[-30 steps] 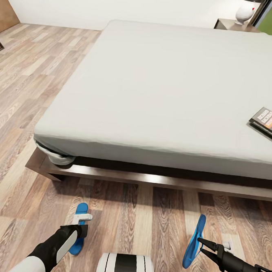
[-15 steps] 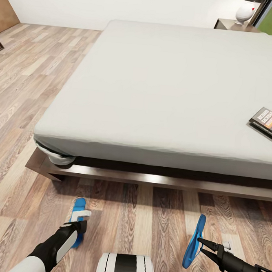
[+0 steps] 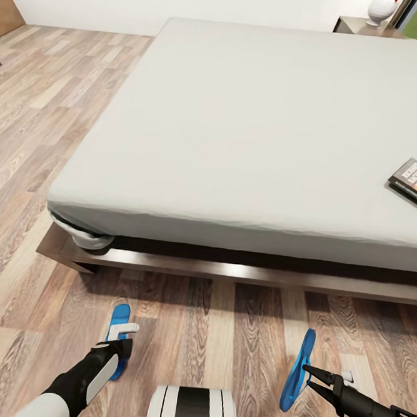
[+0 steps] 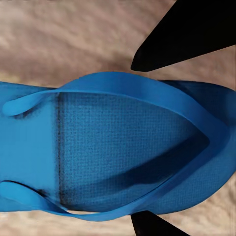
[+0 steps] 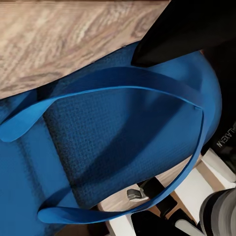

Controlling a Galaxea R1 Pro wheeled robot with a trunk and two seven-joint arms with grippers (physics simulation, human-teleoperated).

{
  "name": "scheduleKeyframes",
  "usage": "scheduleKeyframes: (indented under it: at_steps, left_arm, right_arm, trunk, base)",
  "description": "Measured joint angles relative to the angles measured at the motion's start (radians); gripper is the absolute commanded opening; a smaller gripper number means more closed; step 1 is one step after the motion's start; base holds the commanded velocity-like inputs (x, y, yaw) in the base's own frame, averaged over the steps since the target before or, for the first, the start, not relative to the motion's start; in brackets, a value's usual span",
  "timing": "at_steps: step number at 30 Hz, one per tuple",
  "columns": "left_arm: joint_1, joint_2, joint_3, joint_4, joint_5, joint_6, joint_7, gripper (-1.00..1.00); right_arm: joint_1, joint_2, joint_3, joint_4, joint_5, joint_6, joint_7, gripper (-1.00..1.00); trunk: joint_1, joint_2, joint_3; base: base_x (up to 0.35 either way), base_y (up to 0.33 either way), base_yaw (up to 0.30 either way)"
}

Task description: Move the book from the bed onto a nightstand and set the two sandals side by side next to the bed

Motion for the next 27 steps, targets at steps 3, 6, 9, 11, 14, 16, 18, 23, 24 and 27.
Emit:
scheduleKeyframes:
  at_steps: [3, 6, 9, 11, 14, 16, 18, 23, 24, 27]
  left_arm:
    - [0.0, 0.0, 0.0, 0.0, 0.0, -0.001, 0.0, -1.0]
    - [0.0, 0.0, 0.0, 0.0, 0.0, -0.002, 0.0, -1.0]
    - [0.0, 0.0, 0.0, 0.0, -0.001, -0.003, 0.0, -1.0]
    - [0.0, 0.0, 0.0, 0.0, -0.001, -0.003, 0.001, -1.0]
    - [0.0, 0.001, 0.001, 0.0, -0.001, -0.004, 0.001, -1.0]
    - [0.0, 0.001, 0.001, 0.0, 0.0, -0.003, 0.001, -1.0]
    - [0.0, 0.001, 0.001, 0.0, 0.0, -0.003, 0.001, -1.0]
    - [0.0, 0.001, 0.001, 0.0, 0.0, -0.004, 0.0, -1.0]
    - [0.0, 0.001, 0.001, 0.0, -0.001, -0.004, 0.001, -1.0]
    - [0.0, 0.001, 0.001, 0.0, 0.0, -0.004, 0.001, -1.0]
  right_arm:
    - [0.0, 0.0, 0.0, 0.0, 0.0, 0.0, 0.0, -1.0]
    - [0.0, 0.0, 0.0, 0.0, 0.0, 0.0, 0.0, -1.0]
    - [0.0, 0.0, -0.001, 0.0, -0.001, 0.0, 0.0, -1.0]
    - [0.0, 0.0, -0.001, 0.0, -0.001, 0.0, 0.001, -1.0]
    - [0.0, 0.0, -0.001, 0.0, -0.001, 0.0, 0.0, -1.0]
    - [0.0, 0.0, -0.001, 0.0, -0.001, 0.0, 0.0, -1.0]
    - [0.0, 0.0, -0.001, 0.0, 0.0, 0.0, 0.0, -1.0]
    - [0.0, 0.0, -0.001, 0.0, -0.001, 0.0, 0.001, -1.0]
    - [0.0, 0.0, -0.001, 0.0, -0.002, 0.0, 0.002, -1.0]
    - [0.0, -0.002, -0.001, -0.001, -0.005, -0.003, 0.003, -1.0]
  trunk:
    - [0.001, -0.001, -0.012]
    - [0.003, -0.001, -0.023]
    - [0.003, -0.001, -0.023]
    - [0.003, -0.001, -0.023]
    - [0.003, -0.001, -0.023]
    - [0.003, -0.001, -0.023]
    - [0.003, -0.001, -0.023]
    - [0.003, -0.001, -0.023]
    - [0.003, -0.001, -0.023]
    - [0.003, -0.001, -0.023]
  base:
    - [0.0, 0.0, 0.0]
    - [0.0, 0.0, 0.0]
    - [0.0, 0.0, 0.0]
    - [0.0, 0.0, 0.0]
    - [0.0, 0.009, 0.0]
    - [0.022, 0.137, 0.0]
    - [0.05, 0.215, 0.0]
    - [0.012, 0.072, 0.0]
    - [0.002, 0.013, 0.0]
    - [0.001, 0.005, 0.0]
